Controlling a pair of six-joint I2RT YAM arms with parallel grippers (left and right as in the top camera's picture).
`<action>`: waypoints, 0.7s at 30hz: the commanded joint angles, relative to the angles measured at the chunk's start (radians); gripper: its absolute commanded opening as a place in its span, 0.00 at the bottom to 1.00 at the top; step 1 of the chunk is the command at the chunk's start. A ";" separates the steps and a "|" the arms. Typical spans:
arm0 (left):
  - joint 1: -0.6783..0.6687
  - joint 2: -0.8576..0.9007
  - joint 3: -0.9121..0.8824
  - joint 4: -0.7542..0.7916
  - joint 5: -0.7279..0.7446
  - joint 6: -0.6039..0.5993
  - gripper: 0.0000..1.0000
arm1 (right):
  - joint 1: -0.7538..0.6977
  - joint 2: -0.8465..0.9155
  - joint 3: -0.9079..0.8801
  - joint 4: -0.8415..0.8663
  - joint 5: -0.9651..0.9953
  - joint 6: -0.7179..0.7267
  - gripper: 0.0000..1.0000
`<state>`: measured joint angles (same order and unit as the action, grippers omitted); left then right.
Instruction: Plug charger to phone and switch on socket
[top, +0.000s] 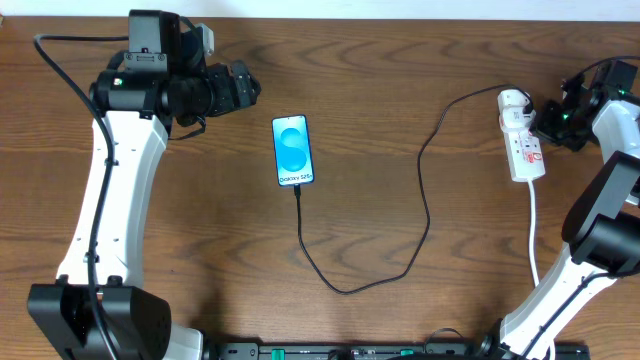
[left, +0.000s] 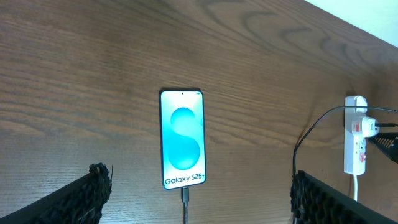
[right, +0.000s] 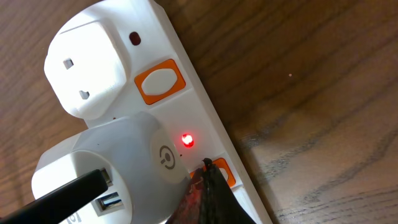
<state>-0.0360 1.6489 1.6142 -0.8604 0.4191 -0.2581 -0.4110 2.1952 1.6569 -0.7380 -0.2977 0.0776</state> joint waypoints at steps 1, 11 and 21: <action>0.002 -0.008 0.002 -0.003 -0.005 0.009 0.94 | 0.124 0.058 -0.038 -0.040 -0.453 -0.035 0.01; 0.002 -0.008 0.002 -0.003 -0.005 0.009 0.94 | 0.105 0.053 -0.035 -0.039 -0.209 -0.070 0.01; 0.002 -0.008 0.002 -0.003 -0.005 0.009 0.94 | 0.106 0.053 -0.035 -0.040 -0.190 -0.322 0.01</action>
<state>-0.0360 1.6489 1.6142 -0.8604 0.4191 -0.2581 -0.4118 2.1952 1.6588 -0.7433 -0.2684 -0.1276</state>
